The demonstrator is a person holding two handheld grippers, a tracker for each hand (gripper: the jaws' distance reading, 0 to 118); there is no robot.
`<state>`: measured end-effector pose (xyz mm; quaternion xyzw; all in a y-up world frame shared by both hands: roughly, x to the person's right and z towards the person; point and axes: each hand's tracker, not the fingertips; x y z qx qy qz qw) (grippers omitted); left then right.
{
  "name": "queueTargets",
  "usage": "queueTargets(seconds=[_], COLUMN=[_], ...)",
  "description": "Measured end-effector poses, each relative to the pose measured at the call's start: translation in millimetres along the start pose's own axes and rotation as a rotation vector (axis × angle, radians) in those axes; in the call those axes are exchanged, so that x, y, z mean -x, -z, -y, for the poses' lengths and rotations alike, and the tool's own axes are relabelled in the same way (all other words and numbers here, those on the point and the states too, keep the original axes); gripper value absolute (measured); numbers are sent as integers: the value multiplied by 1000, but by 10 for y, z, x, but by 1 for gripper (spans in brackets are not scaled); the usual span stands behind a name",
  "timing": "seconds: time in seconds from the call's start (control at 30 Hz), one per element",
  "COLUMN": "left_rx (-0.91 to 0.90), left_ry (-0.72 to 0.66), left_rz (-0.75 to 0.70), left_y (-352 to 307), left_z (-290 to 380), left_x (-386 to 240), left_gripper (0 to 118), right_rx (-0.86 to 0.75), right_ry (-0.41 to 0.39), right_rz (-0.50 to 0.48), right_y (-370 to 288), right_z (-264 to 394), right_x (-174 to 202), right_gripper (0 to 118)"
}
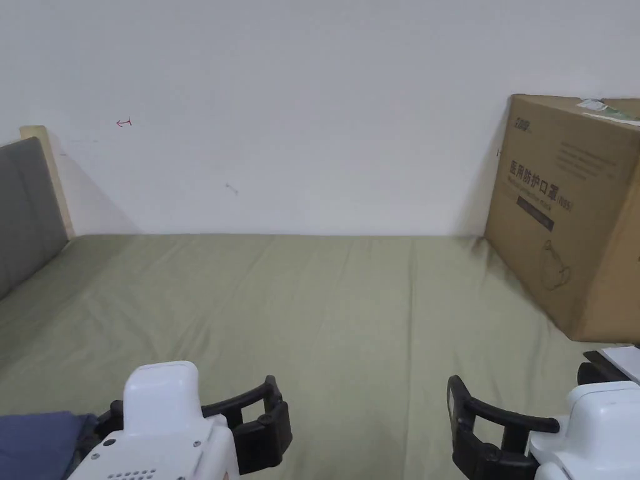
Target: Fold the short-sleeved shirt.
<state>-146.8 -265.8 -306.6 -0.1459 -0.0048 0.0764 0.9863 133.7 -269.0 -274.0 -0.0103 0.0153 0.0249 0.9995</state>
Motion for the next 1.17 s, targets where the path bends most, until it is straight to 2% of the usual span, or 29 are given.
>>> queueTargets(seconds=[0.2,0.3,0.57,0.7,0.8,0.9,1.0,1.17], left_rx=[6,0,-1,48,45,39,44,53], left_ry=[66,38,30,-34,-12,-37,-17,-26], left_rz=[-19,38,-13,33,-20,13,-67,-35], left_y=[0,-14,-1,7,34,28,62,65], left_z=[9,16,14,3,24,28,24,29], left_x=[-86,-67,-78,-6,-23,35,-12,16], left_gripper=[117,118,118,117,118,118,118,118], right_rx=[20,23,20,24,30,32,30,33], right_ry=[15,17,9,16,20,16,12,15], right_rz=[0,1,-1,2,2,1,0,1], right_y=[6,5,-9,-6,-5,-10,-13,1], right_z=[25,29,22,25,36,43,47,60], right_x=[0,1,-4,-7,-6,-1,1,3], right_gripper=[118,118,118,118,118,118,118,118])
